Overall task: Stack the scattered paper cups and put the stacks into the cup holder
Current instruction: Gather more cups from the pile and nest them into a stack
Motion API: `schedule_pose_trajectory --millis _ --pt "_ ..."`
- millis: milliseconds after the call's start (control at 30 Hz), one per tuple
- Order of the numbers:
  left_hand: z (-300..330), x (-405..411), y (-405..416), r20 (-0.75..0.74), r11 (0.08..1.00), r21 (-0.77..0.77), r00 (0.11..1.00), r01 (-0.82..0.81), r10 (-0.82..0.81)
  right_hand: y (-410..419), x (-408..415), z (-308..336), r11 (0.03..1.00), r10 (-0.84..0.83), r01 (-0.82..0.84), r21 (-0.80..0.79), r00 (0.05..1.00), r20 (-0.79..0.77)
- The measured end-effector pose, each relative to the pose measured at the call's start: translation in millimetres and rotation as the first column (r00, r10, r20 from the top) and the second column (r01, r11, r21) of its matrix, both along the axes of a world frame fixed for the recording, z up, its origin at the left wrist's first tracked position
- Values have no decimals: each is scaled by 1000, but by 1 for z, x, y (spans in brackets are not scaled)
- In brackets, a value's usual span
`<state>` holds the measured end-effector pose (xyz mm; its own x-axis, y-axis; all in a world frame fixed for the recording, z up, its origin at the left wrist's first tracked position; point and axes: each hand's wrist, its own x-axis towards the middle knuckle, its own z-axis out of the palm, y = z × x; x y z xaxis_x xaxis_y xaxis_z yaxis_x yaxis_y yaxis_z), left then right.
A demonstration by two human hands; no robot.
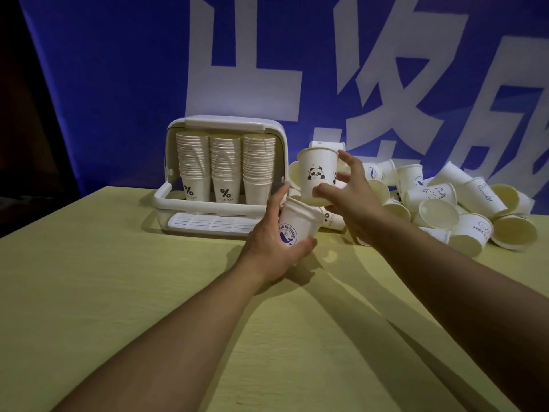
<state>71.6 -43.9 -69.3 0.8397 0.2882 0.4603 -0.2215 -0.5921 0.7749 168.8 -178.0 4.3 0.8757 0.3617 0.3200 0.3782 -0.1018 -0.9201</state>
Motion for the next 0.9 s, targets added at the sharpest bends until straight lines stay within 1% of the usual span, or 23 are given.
schedule_pose_trajectory --millis 67,133,200,267,333,400,433,500,600,700,733,800,833,900 --pt "2 -2 -11 -5 999 13 999 39 -39 -12 -18 -4 1000 23 -23 -11 1000 21" --pt "4 -6 -26 13 998 3 998 63 -63 -28 -36 -6 999 10 -8 -32 997 72" --pt "6 -7 -39 79 995 -58 994 76 -71 -48 -50 -8 998 -11 20 -62 988 156" --pt "9 -4 -49 144 992 -98 988 74 -60 -71 -57 -12 988 -24 60 -144 971 240" --pt "11 2 -59 146 995 -66 987 76 -66 -94 -56 -16 972 -27 92 -215 958 287" --pt "12 8 -72 112 993 -18 988 114 -111 -117 -49 -17 954 -50 139 -266 947 318" --pt "12 12 -81 96 990 0 985 141 -141 -128 -45 -15 944 -78 177 -280 941 330" --pt "12 20 -102 81 983 21 979 184 -185 -149 -34 -14 935 -157 249 -252 929 335" --pt "13 40 -148 74 974 51 972 221 -224 -184 -7 -22 899 -374 417 -136 890 260" --pt "18 65 -194 69 964 46 962 261 -264 -218 26 -34 826 -557 562 -44 826 88" --pt "19 72 -206 72 958 39 955 285 -287 -229 39 -38 803 -594 595 -39 803 41" --pt "14 86 -221 72 949 81 948 304 -310 -247 62 -47 775 -631 628 -76 775 -29" --pt "9 92 -223 71 949 99 949 299 -306 -253 73 -50 769 -638 630 -111 768 -60" --pt "-3 100 -220 73 956 72 954 286 -291 -259 90 -53 774 -631 615 -150 768 -109"
